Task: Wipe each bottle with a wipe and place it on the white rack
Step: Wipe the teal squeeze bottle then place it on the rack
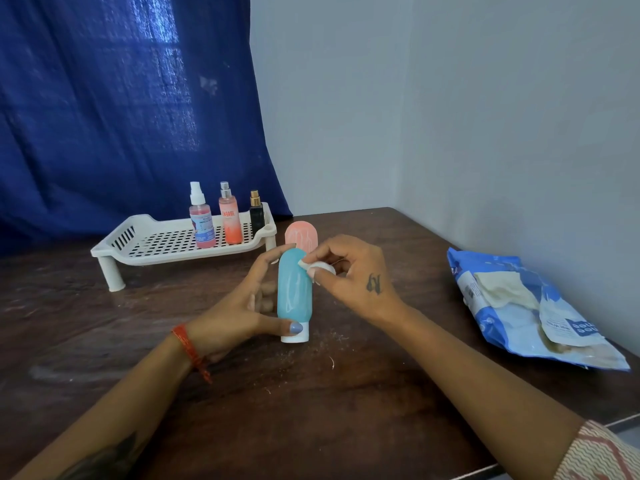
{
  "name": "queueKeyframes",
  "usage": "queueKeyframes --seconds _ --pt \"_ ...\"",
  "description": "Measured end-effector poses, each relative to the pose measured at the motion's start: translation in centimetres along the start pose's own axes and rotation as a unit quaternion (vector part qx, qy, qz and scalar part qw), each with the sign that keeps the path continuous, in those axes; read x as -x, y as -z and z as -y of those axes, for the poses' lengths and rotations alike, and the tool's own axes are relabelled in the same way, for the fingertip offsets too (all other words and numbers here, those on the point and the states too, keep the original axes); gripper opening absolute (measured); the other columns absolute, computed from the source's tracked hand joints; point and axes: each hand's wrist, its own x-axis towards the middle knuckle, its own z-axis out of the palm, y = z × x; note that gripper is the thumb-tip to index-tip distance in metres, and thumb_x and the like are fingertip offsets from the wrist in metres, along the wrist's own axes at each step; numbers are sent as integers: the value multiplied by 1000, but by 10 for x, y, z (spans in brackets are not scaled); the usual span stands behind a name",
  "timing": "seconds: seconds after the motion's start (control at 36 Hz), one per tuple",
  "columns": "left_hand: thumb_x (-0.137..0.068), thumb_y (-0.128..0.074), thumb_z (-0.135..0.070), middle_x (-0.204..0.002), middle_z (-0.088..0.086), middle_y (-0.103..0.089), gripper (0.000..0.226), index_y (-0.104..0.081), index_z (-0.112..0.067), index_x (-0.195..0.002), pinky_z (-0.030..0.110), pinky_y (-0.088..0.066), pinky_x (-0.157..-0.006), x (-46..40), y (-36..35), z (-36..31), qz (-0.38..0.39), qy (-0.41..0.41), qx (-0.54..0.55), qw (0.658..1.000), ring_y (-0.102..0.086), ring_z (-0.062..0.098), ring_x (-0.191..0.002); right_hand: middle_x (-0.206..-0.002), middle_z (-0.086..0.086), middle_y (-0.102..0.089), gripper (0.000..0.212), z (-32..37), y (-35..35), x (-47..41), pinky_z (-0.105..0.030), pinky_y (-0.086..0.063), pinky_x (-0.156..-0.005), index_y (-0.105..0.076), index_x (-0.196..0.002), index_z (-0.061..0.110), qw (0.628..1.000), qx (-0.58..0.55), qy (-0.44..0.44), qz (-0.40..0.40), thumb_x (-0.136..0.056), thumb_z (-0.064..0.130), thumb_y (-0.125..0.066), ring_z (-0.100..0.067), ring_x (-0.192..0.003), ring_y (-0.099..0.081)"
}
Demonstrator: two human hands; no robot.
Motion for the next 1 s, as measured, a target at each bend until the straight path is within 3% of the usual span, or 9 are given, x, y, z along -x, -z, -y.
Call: queueKeyframes --seconds 0.14,0.22,0.28,0.47,0.72,0.86,1.0 --pt "-62 -75 3 -121 10 -64 101 -27 -49 -134 34 -54 -85 -1 -1 1 5 -2 3 1000 -65 26 -108 -78 6 -63 7 0 1 1 -10 -47 -63 -70 -76 12 999 -9 -22 24 -75 6 -72 -6 -70 -59" --pt "-62 -75 3 -123 9 -63 102 -26 -48 -135 34 -54 -86 -1 0 1 5 -3 4 1000 -64 25 -108 -80 7 -64 8 -1 -1 2 -16 -53 -66 -67 -79 16 997 -12 -62 35 -78 9 -71 -8 -72 -62" --pt "-63 -74 5 -124 10 -62 102 -25 -48 -136 33 -55 -86 -1 0 2 8 -3 8 1000 -64 25 -109 -82 10 -63 10 -1 -2 1 -10 -51 -66 -64 -82 20 997 5 -74 35 -81 11 -69 -5 -73 -61" --pt "-63 -75 2 -128 12 -58 105 -22 -52 -136 38 -52 -90 -1 2 4 11 -6 -1 1000 -62 26 -112 -87 9 -62 9 0 -3 1 -8 -49 -68 -65 -88 15 999 0 -29 21 -81 11 -69 -4 -77 -60" --pt "-64 -74 3 -132 11 -55 104 -22 -51 -136 41 -51 -93 -1 4 4 16 -6 0 1000 -61 27 -114 -78 3 -65 10 3 3 1 -26 -58 -66 -67 -77 12 992 -53 -83 80 -76 4 -71 -13 -67 -63" --pt "-65 -73 3 -126 12 -60 104 -20 -49 -138 35 -54 -84 -2 4 6 16 -3 6 1000 -63 28 -110 -78 5 -64 13 4 0 2 -22 -57 -63 -63 -80 18 990 -39 -113 70 -79 6 -69 -10 -69 -64" --pt "-65 -73 3 -124 11 -61 106 -19 -48 -139 35 -54 -86 -2 4 6 12 0 4 1000 -63 26 -109 -84 8 -64 6 2 -3 2 -14 -53 -67 -67 -84 16 998 5 -49 25 -80 15 -72 -7 -75 -62"
